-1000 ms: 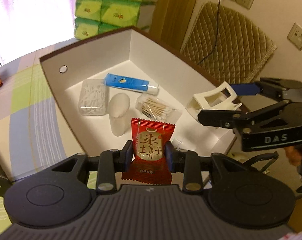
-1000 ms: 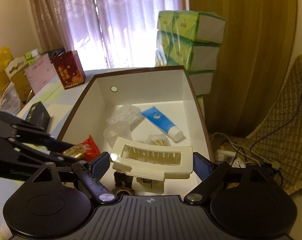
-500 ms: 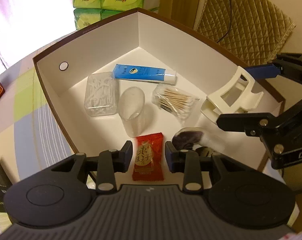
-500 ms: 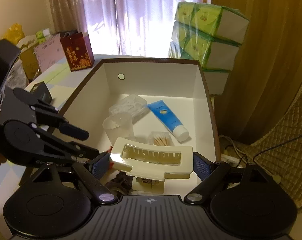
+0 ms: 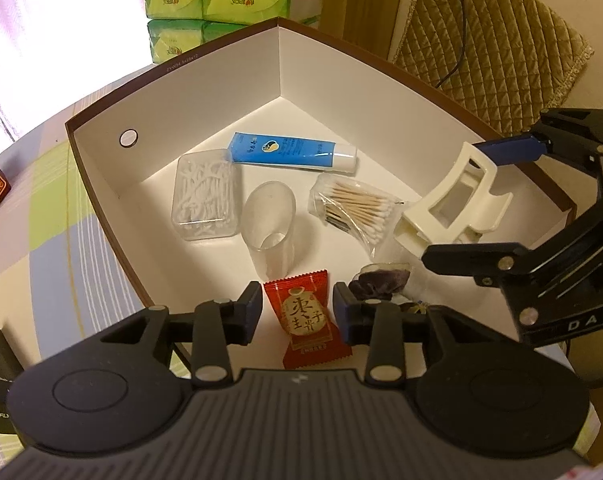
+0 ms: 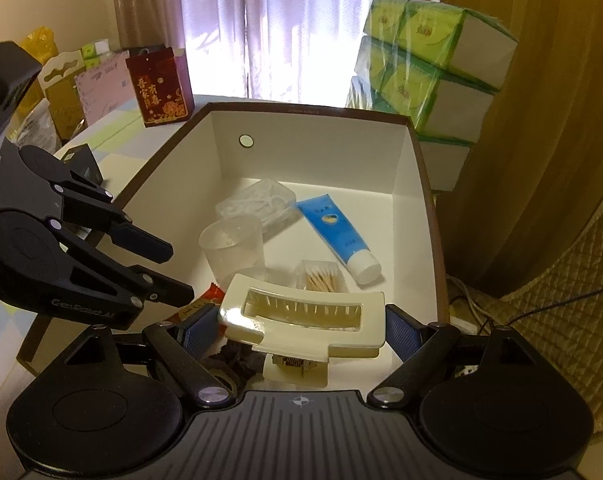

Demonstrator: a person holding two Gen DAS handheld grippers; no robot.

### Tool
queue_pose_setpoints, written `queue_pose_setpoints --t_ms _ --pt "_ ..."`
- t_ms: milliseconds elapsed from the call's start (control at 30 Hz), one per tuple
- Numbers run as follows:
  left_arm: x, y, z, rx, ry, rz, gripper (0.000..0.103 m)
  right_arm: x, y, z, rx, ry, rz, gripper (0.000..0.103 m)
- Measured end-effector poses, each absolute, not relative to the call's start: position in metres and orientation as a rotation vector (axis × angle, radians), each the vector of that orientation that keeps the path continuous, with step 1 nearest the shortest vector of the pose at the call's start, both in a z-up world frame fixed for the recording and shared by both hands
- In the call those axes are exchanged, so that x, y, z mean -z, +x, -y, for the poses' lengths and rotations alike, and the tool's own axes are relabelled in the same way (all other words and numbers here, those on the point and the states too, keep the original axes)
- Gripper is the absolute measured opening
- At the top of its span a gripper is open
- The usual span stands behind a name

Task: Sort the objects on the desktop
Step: 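Open both tools to drop the candy packet and white clip into the box, then withdraw both tools from the box toward the green tube and black box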

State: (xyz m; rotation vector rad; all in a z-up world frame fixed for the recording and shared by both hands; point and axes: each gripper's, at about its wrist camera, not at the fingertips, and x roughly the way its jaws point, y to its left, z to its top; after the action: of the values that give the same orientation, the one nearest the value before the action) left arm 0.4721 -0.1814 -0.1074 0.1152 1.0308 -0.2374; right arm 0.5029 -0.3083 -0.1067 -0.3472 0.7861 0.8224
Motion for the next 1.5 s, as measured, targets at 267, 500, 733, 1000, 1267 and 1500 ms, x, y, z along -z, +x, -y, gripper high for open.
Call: queue_pose_setpoints --t_ms 267,500,733,1000,1267,1500 --pt "0.103 0.478 0.177 0.219 0.11 -1.02 0.034 0.114 0.513 0.296 -0.826 -0.352 -0.773 0.084" --pt "0.097 0.479 0.174 0.208 0.1 -1.004 0.036 0.112 0.513 0.297 -0.813 -0.314 -0.702 0.098" --pt "0.09 0.472 0.172 0.2 0.08 -0.988 0.048 0.101 0.503 0.309 -0.805 -0.285 -0.724 0.099" --pt "0.078 0.455 0.169 0.175 0.048 -0.967 0.077 0.093 0.488 0.323 -0.778 -0.217 -0.808 0.1" --pt "0.064 0.437 0.17 0.165 0.022 -0.946 0.082 0.084 0.473 0.329 -0.737 -0.179 -0.835 0.101" --pt "0.053 0.42 0.172 0.154 0.017 -0.935 0.084 0.076 0.458 0.332 -0.719 -0.172 -0.832 0.101"
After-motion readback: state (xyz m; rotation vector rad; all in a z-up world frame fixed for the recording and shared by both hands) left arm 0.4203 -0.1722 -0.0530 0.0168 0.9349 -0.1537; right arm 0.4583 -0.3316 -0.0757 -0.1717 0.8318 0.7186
